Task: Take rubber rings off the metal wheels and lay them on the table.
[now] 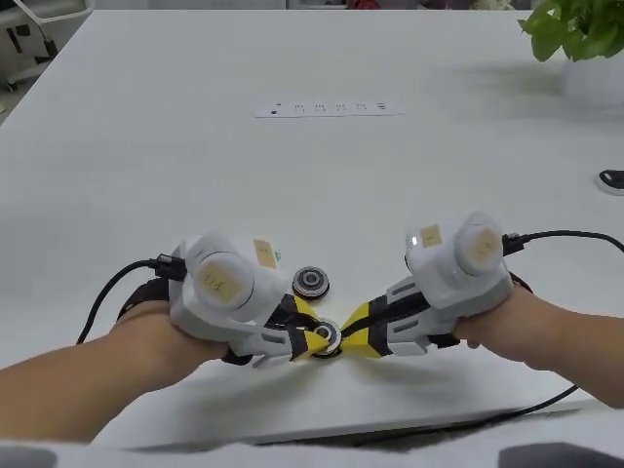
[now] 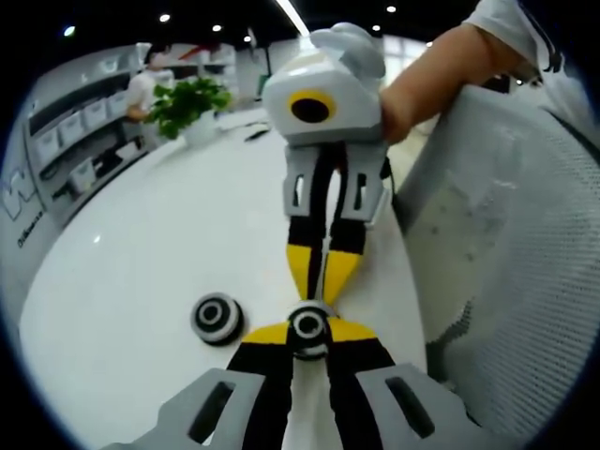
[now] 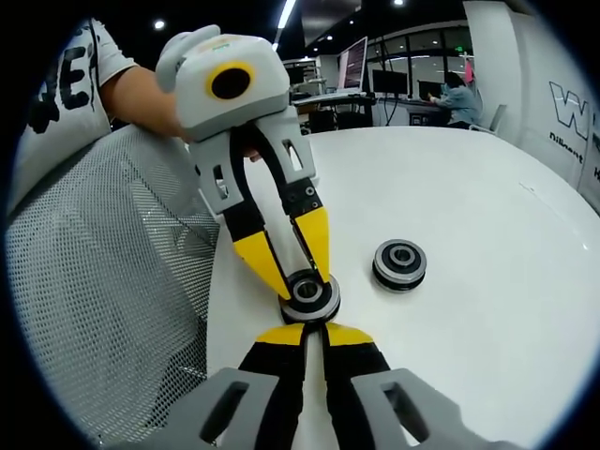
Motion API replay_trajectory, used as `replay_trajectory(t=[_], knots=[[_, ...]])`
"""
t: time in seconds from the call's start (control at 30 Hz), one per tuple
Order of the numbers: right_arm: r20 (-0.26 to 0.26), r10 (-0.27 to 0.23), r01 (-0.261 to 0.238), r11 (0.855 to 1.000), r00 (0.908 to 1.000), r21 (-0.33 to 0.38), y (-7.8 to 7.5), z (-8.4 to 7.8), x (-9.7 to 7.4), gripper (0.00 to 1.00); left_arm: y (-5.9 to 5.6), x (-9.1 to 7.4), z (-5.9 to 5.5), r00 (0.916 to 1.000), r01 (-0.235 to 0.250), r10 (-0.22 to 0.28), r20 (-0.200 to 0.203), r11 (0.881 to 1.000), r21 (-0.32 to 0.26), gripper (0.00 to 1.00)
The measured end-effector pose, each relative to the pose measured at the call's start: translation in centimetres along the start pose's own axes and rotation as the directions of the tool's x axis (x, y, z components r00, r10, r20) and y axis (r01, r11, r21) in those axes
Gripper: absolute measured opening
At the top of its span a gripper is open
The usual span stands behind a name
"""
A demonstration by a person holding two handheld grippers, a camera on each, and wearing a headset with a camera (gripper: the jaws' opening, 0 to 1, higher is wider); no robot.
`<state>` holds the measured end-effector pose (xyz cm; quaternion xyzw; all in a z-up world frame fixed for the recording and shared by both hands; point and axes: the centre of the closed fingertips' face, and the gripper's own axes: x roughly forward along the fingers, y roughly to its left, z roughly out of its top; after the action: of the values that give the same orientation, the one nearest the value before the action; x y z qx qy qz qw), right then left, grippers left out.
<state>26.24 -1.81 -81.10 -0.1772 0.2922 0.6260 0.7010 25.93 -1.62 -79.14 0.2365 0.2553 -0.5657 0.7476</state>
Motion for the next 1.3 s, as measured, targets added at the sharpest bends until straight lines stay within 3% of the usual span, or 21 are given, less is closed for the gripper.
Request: replay_trajectory(t=[0.33, 0.5, 0.67, 0.87, 1.07, 1.3], knots=[[0.002, -0.003, 0.003, 0.998, 1.0000, 0.070, -0.19, 0.00, -0.13, 0.00, 0.01, 0.02, 0.04, 1.0000, 0.001, -0.001, 0.000, 1.000, 0.004, 0.14], [0.014, -0.006, 0.004, 0.986, 0.9999, 0.164, -0.45, -0.04, -0.31, 0.00, 0.02, 0.02, 0.06, 1.0000, 0.001, -0.001, 0.000, 1.000, 0.005, 0.14], [0.009, -0.010, 0.008, 0.982, 0.9999, 0.190, -0.34, -0.04, -0.27, 0.00, 0.03, 0.02, 0.06, 1.0000, 0.000, 0.000, 0.000, 1.000, 0.005, 0.14], [0.011, -0.009, 0.006, 0.956, 0.9999, 0.293, -0.57, -0.16, -0.29, 0.00, 0.06, -0.01, -0.05, 1.0000, 0.000, 0.000, 0.000, 1.000, 0.005, 0.14], [0.009, -0.010, 0.007, 0.959, 0.9999, 0.282, -0.43, -0.14, -0.24, 0.00, 0.12, 0.00, -0.11, 1.0000, 0.000, 0.000, 0.000, 1.000, 0.007, 0.14], [0.044, -0.009, -0.006, 0.942, 0.9990, 0.334, -0.67, 0.07, -0.63, 0.00, 0.17, -0.02, -0.14, 1.0000, -0.001, 0.001, -0.001, 1.000, 0.007, 0.14]])
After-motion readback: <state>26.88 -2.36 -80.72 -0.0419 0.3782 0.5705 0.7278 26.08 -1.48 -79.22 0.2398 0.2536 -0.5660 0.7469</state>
